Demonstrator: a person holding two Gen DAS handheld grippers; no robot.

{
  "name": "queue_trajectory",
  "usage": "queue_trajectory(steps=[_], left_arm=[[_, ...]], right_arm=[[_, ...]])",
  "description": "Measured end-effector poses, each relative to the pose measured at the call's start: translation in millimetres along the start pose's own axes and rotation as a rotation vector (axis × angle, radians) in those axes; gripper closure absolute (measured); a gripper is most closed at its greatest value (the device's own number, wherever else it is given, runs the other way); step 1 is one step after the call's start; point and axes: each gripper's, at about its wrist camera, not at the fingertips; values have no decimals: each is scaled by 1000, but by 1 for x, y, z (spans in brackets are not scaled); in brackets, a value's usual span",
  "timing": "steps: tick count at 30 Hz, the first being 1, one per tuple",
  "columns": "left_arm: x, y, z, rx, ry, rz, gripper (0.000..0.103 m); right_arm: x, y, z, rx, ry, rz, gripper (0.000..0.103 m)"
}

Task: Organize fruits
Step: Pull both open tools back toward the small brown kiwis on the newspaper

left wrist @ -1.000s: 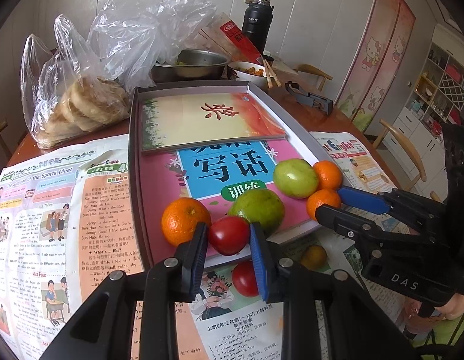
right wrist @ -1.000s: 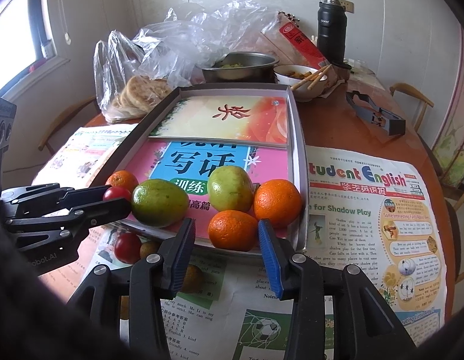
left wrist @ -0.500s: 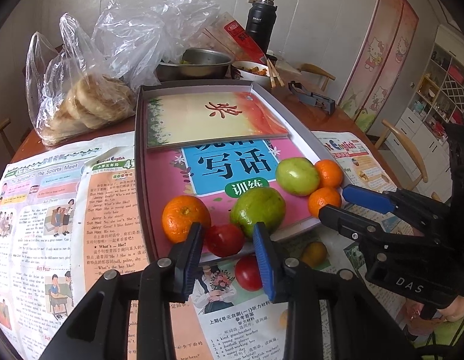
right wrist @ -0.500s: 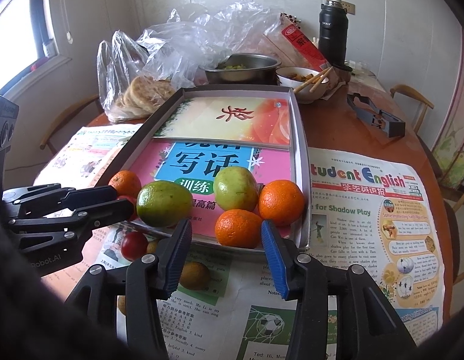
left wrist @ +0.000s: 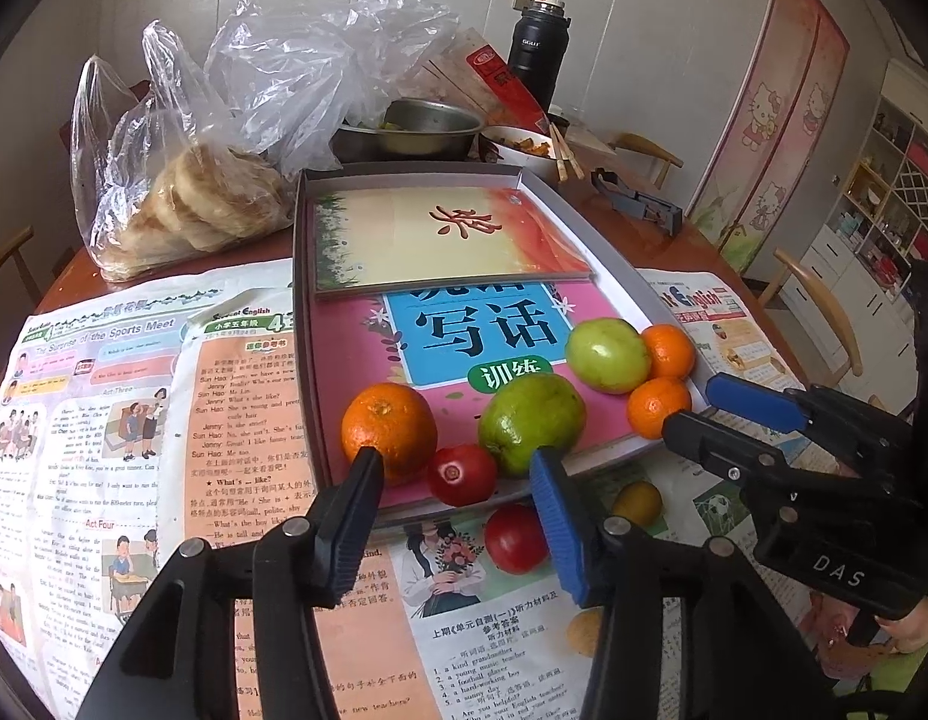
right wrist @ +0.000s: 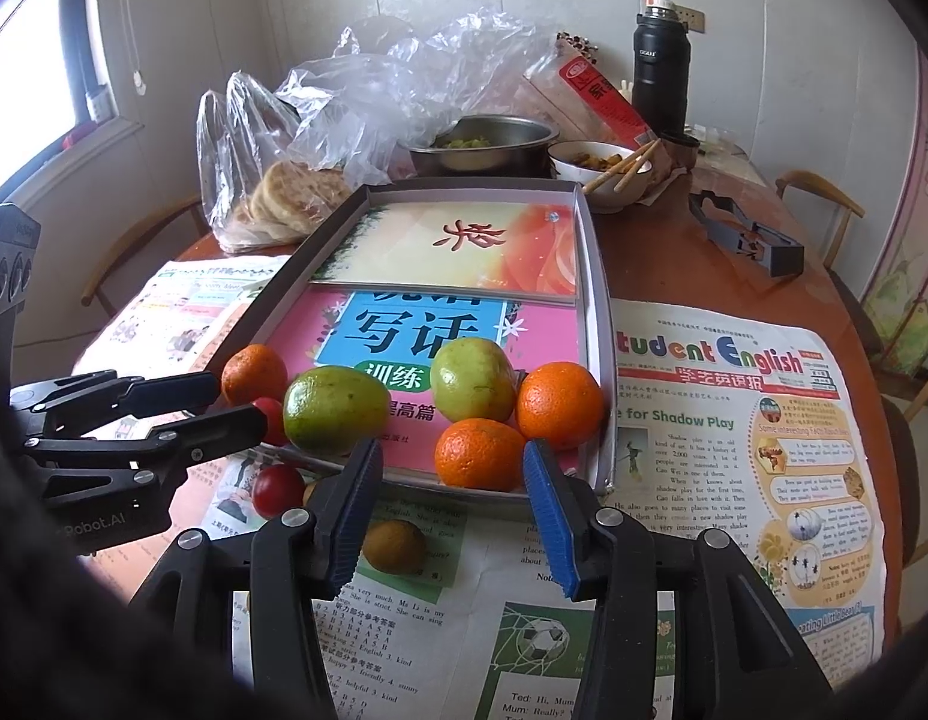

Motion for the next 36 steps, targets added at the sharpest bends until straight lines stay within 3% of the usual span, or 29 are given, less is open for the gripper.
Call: queue_trajectory(steps=[4,6,16,28,36], left_arm=[[1,-1,-7,-1,18,-2,47],[1,-1,-10,0,25,-4,46],[2,-9,-27,21,58,-41,29],[-5,-9,-42,14,72,-48,24],[-12,1,-40,4,48,-26,13]], right_arm=[[0,0,-2,0,3,2,51],[0,-1,-4,1,8,2,46],[-1,-3,-14,9,24,5,45],[-13,-13,-21,34,6,-30,44],[-21,-14,-18,37,-20,-34,38]])
Point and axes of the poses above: each gripper's, at about its wrist camera, not at the fingertips, and z roughly the way its jaws point, y to its right, x to its top, and after that the axes turned 8 degrees about z, right-handed
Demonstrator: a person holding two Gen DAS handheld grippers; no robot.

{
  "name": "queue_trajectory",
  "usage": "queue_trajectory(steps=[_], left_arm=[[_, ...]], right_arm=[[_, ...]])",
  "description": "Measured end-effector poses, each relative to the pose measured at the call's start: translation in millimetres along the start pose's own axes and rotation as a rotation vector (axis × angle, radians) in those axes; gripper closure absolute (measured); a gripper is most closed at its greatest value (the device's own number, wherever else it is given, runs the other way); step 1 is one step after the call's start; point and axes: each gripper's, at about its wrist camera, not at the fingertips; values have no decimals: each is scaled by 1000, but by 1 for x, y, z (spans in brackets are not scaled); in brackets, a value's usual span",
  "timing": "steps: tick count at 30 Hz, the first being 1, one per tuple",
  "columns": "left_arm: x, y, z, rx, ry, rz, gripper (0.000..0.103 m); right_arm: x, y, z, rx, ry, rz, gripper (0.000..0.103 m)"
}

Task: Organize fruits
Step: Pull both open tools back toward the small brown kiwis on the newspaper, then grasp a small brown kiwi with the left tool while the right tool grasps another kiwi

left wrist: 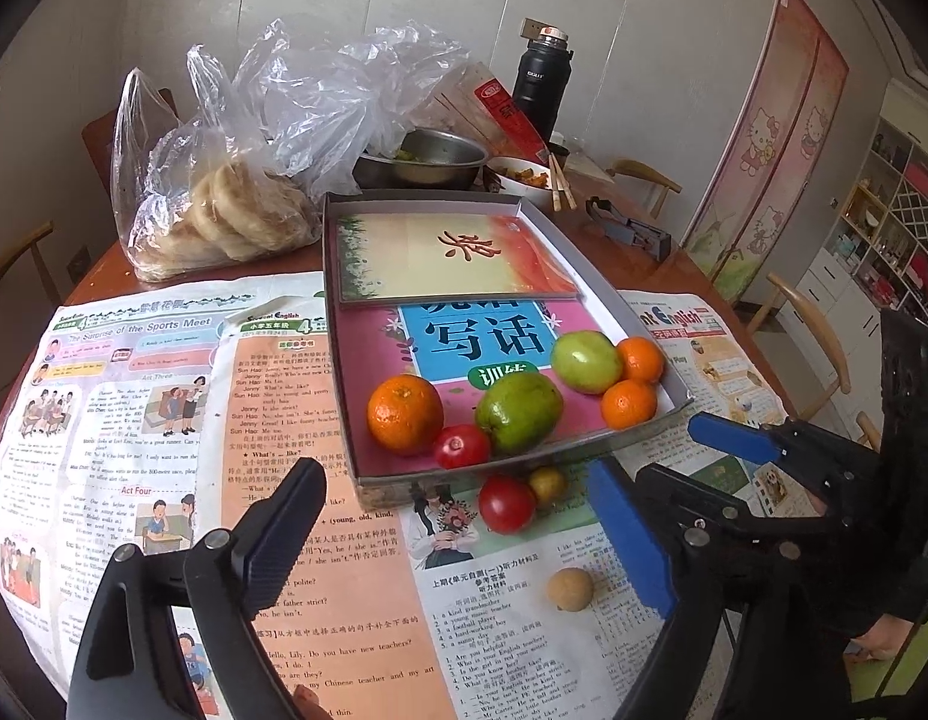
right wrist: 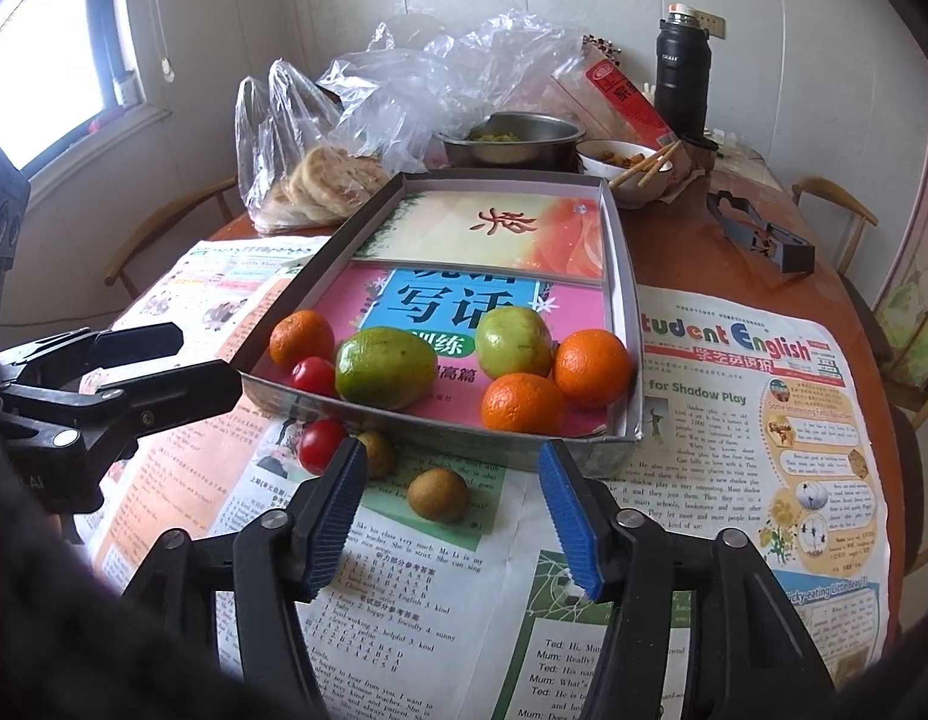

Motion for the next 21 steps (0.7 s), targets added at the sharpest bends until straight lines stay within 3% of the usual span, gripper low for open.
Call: queue_trajectory(steps=[16,21], left_arm=[[-18,14,7,-35,-57,46,12],[-29,20,14,-61,-88,67,17]], right_arm=[[-11,7,12,-15,-57,-10,38],[-14,9,20,3,-83,-17,38]])
Point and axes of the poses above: each gripper's, at about its wrist camera, not at the fingertips, and z roughly the way its jaws point, y to its right, x to its top, and after that the axes turned 8 degrees about z, right-handed
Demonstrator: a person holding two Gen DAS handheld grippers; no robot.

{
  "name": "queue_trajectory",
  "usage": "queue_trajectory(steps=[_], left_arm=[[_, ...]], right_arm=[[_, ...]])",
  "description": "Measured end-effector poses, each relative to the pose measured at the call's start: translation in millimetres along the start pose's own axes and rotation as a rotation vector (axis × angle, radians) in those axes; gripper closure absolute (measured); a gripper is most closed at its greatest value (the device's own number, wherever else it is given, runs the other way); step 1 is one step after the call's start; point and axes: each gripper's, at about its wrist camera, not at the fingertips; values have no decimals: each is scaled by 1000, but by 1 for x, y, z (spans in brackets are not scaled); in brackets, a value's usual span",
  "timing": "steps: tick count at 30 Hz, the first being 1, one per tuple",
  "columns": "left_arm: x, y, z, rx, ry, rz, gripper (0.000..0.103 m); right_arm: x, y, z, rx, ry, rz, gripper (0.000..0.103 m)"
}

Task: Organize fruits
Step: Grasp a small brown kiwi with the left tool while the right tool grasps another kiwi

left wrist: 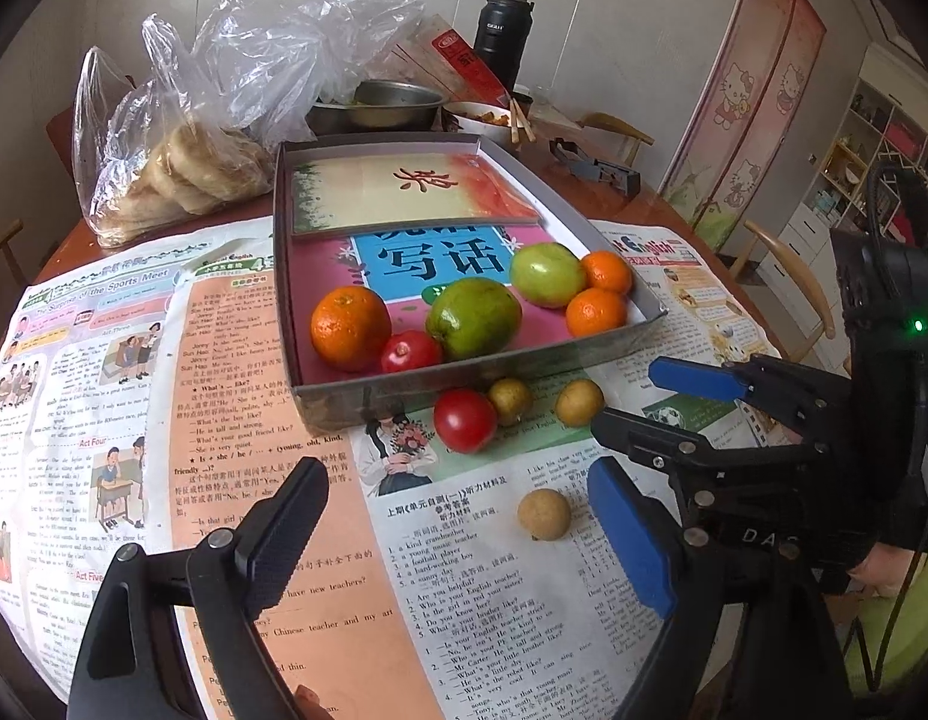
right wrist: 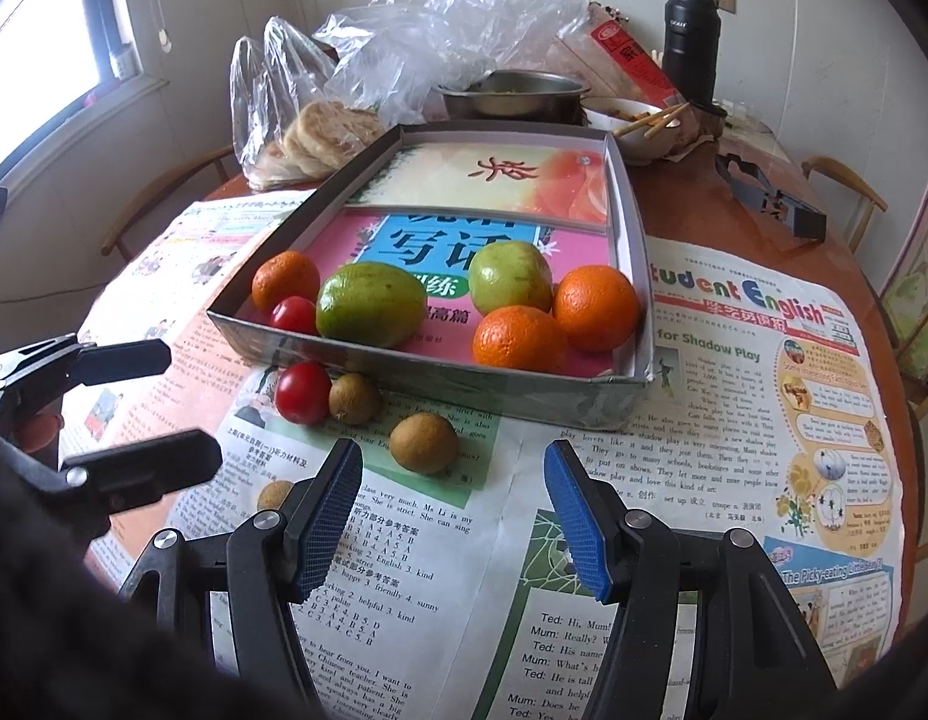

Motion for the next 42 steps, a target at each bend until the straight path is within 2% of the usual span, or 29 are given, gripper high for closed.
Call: queue_trajectory(steps=[2,4,8,11,18,20,22,25,31,34,38,42], left_arm=[[-3,3,3,-16,-15,14,24],[-5,7,7,-30,-28,28,29],[-8,12,12,-62,-39,39,39],[-9,15,17,-82,-51,44,45],[-7,28,27,-115,-64,77,59],[-7,31,30,-118,-67,88,73],[-7,33,35,-121,-75,95,79],[-5,34,37,-127,-76,94,79],[0,25,30,-114,-44,67,79],[-1,22,28,-114,-46,59,79],[-1,20,28,-114,-50,55,79],[-2,19,28,-115,-51,52,79]], right_arm=[[0,-1,5,3,-12,-10,38],[-1,-3,12,8,-26,-26,43],[-1,-7,24,16,-52,-45,66],[1,-8,26,33,-48,-56,75],[0,-6,21,45,-33,-47,75],[1,-4,17,46,-20,-40,75],[1,-2,12,46,-9,-34,76],[2,1,5,50,9,-23,81],[3,5,2,53,13,-18,81],[2,5,4,71,-3,-9,81],[0,-1,12,90,-23,-19,74],[3,-5,18,90,-25,-26,74]])
Point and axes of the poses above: each gripper's, at about its wrist camera, not at the fingertips, and z roughly the way its jaws point, y to its right, x to its top, and after that the axes turned 8 degrees about z, right-handed
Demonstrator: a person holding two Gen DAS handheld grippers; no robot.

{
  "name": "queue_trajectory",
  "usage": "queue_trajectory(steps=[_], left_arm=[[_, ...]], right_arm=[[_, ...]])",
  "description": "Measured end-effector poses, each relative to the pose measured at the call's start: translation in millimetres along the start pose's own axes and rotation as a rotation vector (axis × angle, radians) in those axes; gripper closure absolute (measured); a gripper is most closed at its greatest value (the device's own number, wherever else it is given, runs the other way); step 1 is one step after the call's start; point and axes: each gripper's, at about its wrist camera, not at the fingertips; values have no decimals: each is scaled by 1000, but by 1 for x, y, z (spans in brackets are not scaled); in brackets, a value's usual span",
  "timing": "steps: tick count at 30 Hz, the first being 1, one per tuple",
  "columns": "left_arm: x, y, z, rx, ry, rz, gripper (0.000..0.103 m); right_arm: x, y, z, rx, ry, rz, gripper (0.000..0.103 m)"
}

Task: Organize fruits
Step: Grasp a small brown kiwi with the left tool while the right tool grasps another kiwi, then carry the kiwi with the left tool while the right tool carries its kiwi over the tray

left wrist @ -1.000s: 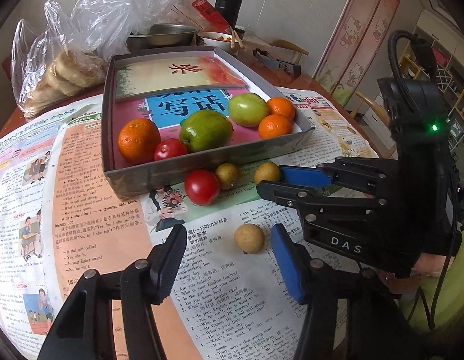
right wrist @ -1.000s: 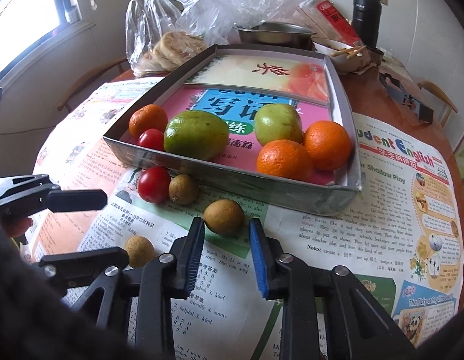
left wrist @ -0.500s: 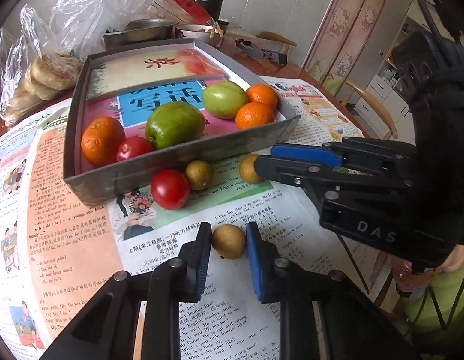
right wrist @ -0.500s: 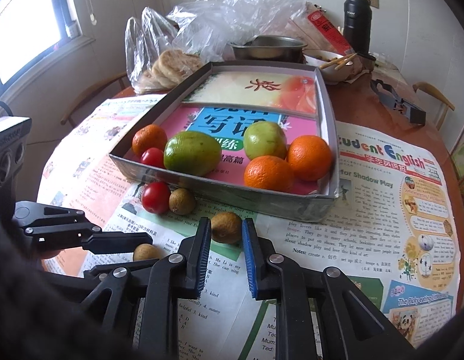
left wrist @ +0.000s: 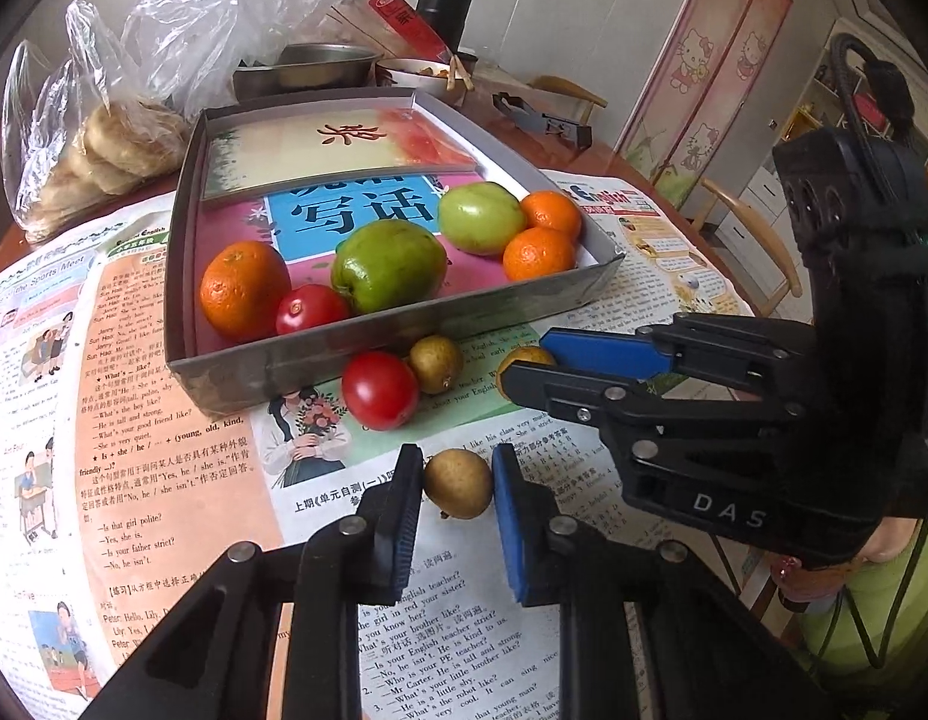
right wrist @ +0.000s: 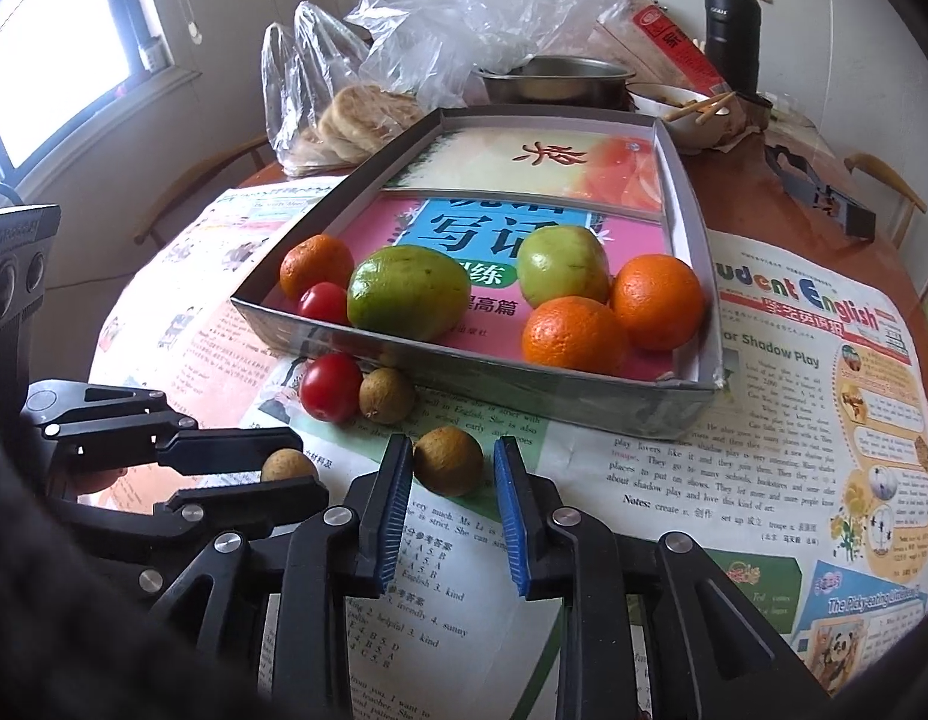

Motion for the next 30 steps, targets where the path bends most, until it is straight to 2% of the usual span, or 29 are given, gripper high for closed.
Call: queue_trajectory(steps=[6,11,18,30], left_arm=[[2,-3,-5,6,17,-7,79],[12,-4,-16,14,56,-2,79],[39,-1,-24,20,106,16,79],[75,14,-11,14,125,59,79]], right_arm=[[-2,0,7,-1,-19,-4,77],[5,7,-16,6,49,18,77],[21,21,-41,-36,132,39,77],[37,42,-48,-80,174,61,77]])
Point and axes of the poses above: each gripper's, at about its wrist camera, not at the fingertips, and z roughly the way its jaws point, y to its right, x to its top, and after that the axes turned 8 degrees about z, right-handed
